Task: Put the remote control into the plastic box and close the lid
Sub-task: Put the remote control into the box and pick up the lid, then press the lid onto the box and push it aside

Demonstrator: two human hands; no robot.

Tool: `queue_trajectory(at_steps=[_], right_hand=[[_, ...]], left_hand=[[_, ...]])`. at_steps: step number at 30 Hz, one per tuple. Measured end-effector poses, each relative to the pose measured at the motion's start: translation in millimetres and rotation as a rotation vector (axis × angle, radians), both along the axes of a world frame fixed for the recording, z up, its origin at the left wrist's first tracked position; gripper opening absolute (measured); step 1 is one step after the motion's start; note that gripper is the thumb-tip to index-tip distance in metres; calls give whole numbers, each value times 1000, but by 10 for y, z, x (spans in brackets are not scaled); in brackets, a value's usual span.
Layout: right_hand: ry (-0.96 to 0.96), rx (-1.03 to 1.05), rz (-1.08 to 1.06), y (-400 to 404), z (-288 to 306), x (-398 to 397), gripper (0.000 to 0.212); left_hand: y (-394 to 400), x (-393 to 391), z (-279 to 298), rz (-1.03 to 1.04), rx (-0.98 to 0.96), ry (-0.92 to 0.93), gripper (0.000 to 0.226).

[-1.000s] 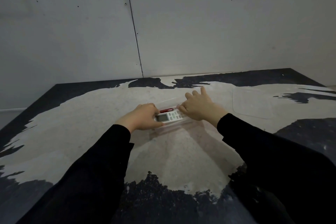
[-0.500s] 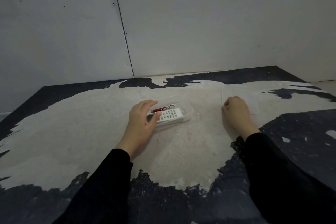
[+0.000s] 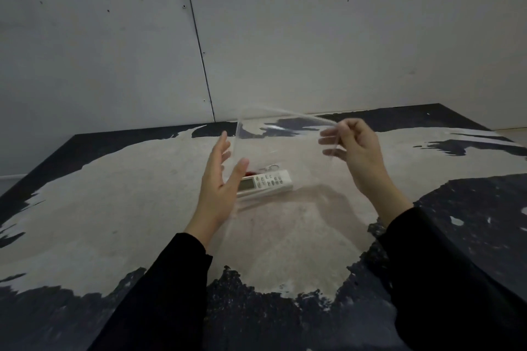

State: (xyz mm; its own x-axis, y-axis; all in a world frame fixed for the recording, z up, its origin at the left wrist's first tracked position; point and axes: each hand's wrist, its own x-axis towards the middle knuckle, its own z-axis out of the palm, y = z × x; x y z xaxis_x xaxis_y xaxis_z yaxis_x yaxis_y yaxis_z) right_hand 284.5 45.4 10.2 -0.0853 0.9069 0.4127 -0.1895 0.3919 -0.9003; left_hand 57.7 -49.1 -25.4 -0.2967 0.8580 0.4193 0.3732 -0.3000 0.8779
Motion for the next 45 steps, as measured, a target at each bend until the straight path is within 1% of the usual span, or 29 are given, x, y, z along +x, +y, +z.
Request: queue_trajectory(at_steps=[2,4,6,7,8,9,10,11,14,16,17,20,22,24,27,31,32,35,38,40,42,43,45], right_hand=[[-43,-73,34,-16,-52,-67,18],[-9,-128,38,-28,-132,-142,14],[46,-155,94,-33,-201,-192,5],[7,-141,109,-38,-236,-224,16],[-96,-104,107,-36,-277,-260,28],[-254,-40,74,-35,-319,-302,39],[-399,19,33,-27,-369,-354,47],[-502,58,-18,-11,-404,-399,51],[-653,54,-90,94,-464,-507,51],[-781,32,-111,177,-485,-560,48],[-811,24,-114,196,-500,-587,46],[-779,-10,-109,202,-541,-628,41],[-782,-8,-93,197,-569,-622,41],[-811,10,-70,178,-588,-610,42],[-870,46,-60,154,-593,-603,44],[-1039,100,-26,163,-582,-592,46],[-1092,112,-22,160,-587,-591,48],[-1183,147,-31,130,-600,-594,51],[-1190,164,-25,100,-576,-591,50],[-1216,168,-26,92,-562,-584,50],[-1279,191,-46,112,-539,-585,48],[-1333,226,-69,140,-522,-594,47],[-1424,321,-94,205,-458,-594,46]], left_hand=[[-2,4,29,-32,22,-29,48],[1,15,14,33,36,-52,43],[11,6,-9,123,15,-106,41],[19,-8,-27,166,-11,-127,45],[28,-25,-49,211,-39,-136,48],[38,-36,-69,262,-61,-119,50],[44,-50,-96,321,-77,-68,51],[53,-61,-123,378,-89,10,53],[99,-86,-243,459,-133,255,61],[139,-82,-328,456,-210,357,67],[156,-82,-364,440,-247,363,70],[192,-107,-416,367,-270,211,74],[195,-139,-425,354,-258,171,74],[183,-159,-429,352,-248,156,70],[183,-174,-404,341,-253,171,58],[191,-181,-345,296,-306,201,56],[193,-187,-336,291,-320,256,56],[212,-187,-274,272,-310,566,53],[304,-150,-155,181,-314,707,48],[399,-110,-92,200,-379,776,46],[463,-62,-70,244,-437,830,52],[488,-45,-91,251,-453,886,58],[515,-10,-170,216,-489,985,72]])
